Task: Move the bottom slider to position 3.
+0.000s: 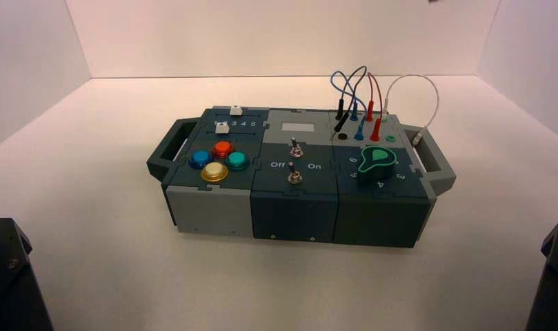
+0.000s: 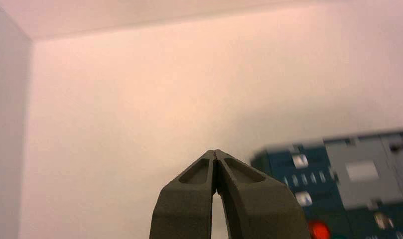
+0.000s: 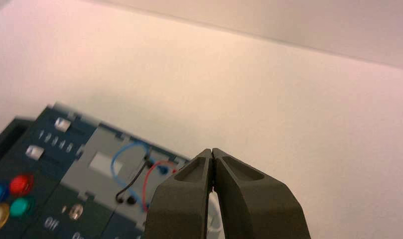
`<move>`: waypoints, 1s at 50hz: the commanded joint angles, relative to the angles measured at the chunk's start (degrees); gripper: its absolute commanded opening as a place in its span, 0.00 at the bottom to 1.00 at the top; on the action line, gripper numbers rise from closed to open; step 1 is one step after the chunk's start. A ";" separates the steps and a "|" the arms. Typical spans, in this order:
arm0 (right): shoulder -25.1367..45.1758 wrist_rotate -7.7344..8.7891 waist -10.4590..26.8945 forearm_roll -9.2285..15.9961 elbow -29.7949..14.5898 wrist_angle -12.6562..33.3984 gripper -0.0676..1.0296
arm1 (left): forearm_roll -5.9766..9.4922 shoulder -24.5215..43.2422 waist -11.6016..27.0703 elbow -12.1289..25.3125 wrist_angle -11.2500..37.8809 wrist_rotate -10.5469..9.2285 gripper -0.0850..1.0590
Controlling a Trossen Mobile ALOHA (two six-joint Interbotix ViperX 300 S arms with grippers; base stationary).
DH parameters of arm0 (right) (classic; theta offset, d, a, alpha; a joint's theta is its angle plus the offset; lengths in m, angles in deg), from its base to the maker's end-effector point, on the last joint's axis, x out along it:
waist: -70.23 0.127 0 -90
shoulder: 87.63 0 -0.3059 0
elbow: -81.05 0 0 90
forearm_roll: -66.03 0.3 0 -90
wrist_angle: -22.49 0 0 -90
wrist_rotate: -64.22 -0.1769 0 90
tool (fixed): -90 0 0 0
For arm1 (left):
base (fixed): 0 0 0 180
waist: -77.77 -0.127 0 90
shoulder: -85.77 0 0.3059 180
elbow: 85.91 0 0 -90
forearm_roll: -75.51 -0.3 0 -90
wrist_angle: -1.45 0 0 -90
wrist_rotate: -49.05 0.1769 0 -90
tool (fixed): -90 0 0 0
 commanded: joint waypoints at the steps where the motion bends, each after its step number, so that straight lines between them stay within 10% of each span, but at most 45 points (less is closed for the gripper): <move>1: 3.52 0.09 2.20 0.09 -3.08 2.90 0.04 | 0.26 0.62 2.29 1.85 7.03 -0.18 0.05; 11: 7.65 0.00 6.50 0.18 -4.66 6.94 0.04 | 1.32 -0.53 4.39 1.67 15.73 -0.35 0.05; 29: 7.73 0.18 9.49 0.18 -4.83 7.12 0.04 | 3.78 -2.72 7.65 -0.26 15.64 -0.62 0.05; 50: 9.05 0.18 14.15 0.18 -4.83 6.24 0.04 | 5.63 9.76 10.11 -0.09 13.89 -1.32 0.05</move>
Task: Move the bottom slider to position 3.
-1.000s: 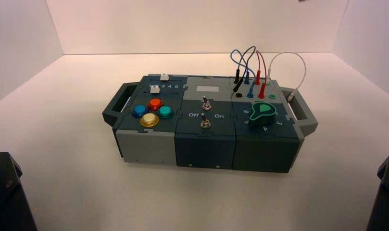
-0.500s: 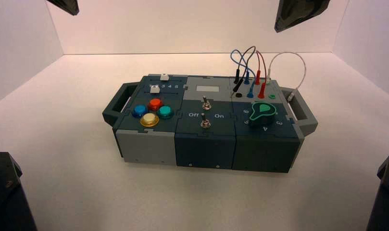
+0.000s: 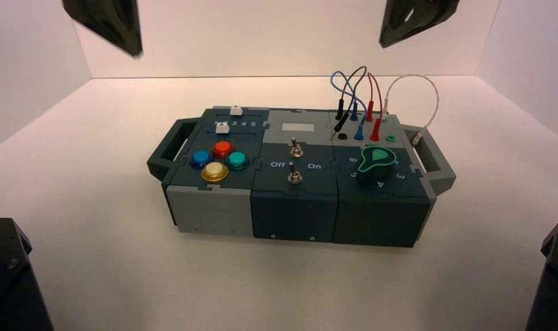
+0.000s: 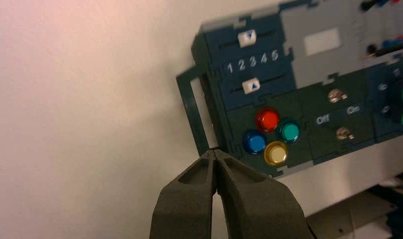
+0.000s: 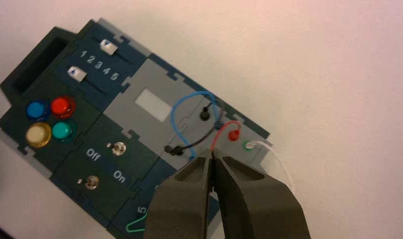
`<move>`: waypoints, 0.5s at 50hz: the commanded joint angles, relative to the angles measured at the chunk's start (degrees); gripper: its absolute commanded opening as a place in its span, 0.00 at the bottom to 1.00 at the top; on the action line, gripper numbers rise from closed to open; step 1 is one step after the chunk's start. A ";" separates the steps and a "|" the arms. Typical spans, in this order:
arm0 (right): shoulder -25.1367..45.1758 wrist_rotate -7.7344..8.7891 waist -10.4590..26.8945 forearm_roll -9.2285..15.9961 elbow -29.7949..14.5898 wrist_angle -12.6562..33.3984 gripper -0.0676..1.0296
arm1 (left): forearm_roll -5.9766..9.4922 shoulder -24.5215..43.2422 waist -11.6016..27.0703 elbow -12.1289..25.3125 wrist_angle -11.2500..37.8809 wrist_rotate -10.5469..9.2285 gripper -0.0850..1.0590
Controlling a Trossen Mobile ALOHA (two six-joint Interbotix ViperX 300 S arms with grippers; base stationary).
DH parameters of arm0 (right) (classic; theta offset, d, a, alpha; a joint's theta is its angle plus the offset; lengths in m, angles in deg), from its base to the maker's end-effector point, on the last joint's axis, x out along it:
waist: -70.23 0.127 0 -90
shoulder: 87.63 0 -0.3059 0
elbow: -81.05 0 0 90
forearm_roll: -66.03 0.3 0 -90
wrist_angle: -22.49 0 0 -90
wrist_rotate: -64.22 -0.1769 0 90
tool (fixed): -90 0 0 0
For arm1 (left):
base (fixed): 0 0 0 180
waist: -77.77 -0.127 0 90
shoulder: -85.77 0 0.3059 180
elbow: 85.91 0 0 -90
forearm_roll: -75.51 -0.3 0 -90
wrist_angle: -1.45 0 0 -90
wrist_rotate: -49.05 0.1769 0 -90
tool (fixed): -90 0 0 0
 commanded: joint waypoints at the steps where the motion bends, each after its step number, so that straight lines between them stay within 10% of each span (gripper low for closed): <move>1: 0.18 0.00 1.32 0.09 -1.67 -0.62 0.04 | 0.79 2.81 0.18 1.14 -0.62 -0.53 0.05; 25: 3.08 0.00 2.64 0.44 -1.93 -1.67 0.04 | 2.72 12.04 1.32 3.34 -5.63 -1.93 0.05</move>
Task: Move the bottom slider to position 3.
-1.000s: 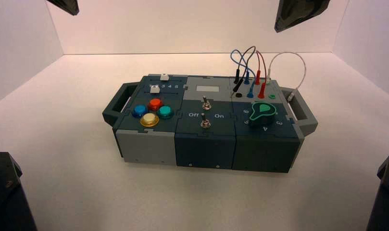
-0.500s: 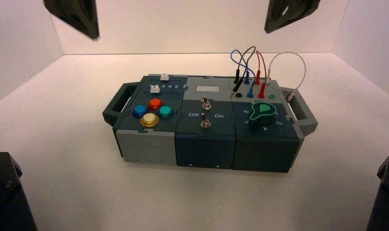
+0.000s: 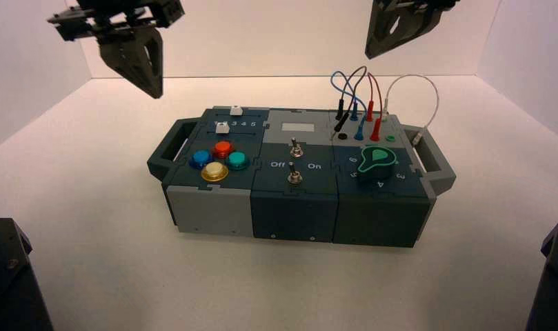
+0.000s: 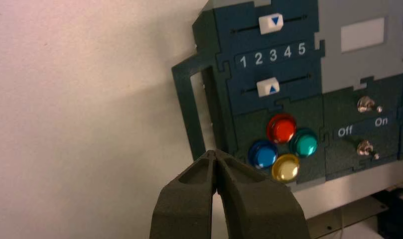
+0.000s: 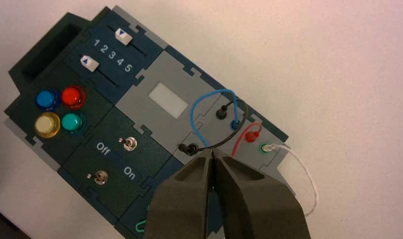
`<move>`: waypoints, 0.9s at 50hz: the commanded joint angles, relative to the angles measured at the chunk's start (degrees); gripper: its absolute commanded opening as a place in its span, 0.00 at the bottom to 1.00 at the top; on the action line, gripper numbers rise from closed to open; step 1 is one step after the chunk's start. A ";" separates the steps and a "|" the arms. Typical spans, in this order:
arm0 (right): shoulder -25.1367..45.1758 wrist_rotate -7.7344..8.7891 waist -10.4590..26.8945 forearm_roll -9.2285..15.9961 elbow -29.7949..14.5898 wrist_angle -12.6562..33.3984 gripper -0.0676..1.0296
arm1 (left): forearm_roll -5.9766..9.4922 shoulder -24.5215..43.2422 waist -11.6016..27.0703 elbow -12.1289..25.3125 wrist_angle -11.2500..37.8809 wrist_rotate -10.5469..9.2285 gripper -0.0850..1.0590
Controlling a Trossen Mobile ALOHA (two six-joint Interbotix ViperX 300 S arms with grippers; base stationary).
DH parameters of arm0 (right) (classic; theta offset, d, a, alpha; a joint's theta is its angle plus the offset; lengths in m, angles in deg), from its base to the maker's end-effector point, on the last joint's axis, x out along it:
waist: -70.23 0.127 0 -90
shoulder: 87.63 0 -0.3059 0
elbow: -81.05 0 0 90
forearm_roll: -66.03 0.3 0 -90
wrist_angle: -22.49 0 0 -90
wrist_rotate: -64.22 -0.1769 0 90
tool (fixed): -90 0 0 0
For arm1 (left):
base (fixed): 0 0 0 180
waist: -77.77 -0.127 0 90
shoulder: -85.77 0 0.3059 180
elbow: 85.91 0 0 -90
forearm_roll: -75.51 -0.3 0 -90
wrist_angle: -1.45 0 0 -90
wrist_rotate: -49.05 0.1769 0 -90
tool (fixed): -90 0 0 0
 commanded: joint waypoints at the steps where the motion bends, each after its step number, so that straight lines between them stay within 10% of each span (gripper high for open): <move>1: 0.35 0.09 0.35 0.26 -1.85 -0.44 0.04 | 0.53 0.88 1.14 2.29 -1.23 -0.18 0.05; 45: 0.70 0.09 0.35 0.35 -2.02 -0.97 0.04 | 1.14 13.27 5.36 6.42 -5.80 -0.70 0.05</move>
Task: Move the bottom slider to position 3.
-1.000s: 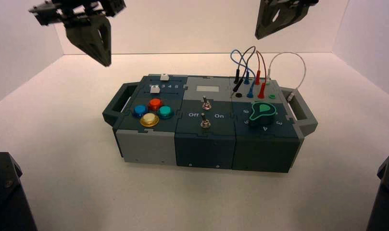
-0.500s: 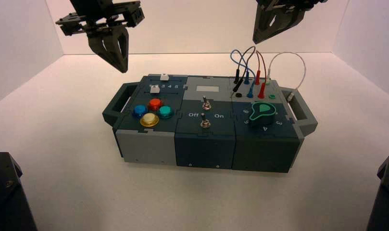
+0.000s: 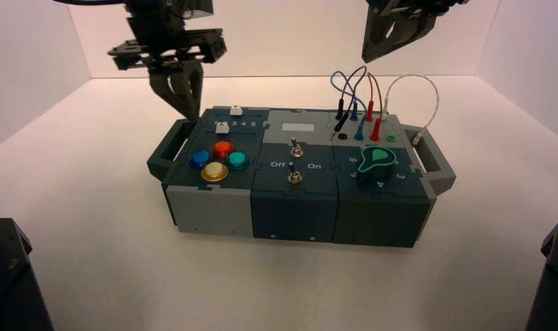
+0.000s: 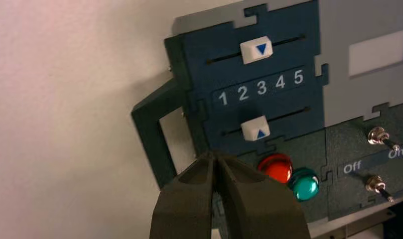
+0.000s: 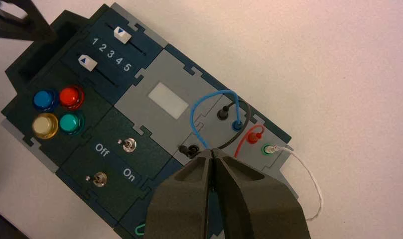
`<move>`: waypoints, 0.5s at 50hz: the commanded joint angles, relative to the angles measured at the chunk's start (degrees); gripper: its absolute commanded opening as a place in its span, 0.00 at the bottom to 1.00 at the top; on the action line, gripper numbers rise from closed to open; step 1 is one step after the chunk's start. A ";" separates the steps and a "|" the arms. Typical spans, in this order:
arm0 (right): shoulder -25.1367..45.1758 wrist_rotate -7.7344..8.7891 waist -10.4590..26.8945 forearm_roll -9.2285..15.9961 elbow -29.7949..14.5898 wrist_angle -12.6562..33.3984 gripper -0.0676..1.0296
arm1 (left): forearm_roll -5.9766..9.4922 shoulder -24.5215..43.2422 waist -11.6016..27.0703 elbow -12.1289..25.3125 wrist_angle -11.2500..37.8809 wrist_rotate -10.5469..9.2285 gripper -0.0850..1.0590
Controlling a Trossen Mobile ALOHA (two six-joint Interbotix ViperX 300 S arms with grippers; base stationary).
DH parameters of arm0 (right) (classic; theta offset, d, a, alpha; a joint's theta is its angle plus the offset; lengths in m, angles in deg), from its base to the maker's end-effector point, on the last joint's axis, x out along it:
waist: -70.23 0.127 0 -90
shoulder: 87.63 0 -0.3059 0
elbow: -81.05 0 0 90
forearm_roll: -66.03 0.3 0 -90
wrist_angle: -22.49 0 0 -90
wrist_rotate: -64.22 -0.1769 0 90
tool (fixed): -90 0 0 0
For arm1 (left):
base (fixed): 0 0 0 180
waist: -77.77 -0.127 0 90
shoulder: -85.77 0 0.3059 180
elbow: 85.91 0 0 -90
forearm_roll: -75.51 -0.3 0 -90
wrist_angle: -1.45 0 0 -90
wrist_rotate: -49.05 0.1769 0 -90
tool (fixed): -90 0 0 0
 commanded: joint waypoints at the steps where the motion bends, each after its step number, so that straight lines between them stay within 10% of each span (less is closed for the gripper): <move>1: -0.35 0.09 0.26 0.09 -1.67 -0.53 0.04 | 0.35 0.18 0.62 1.93 -0.44 -0.18 0.05; 25: -0.35 0.09 0.26 0.09 -1.67 -0.53 0.04 | 0.53 2.90 0.97 3.78 -1.41 -0.18 0.05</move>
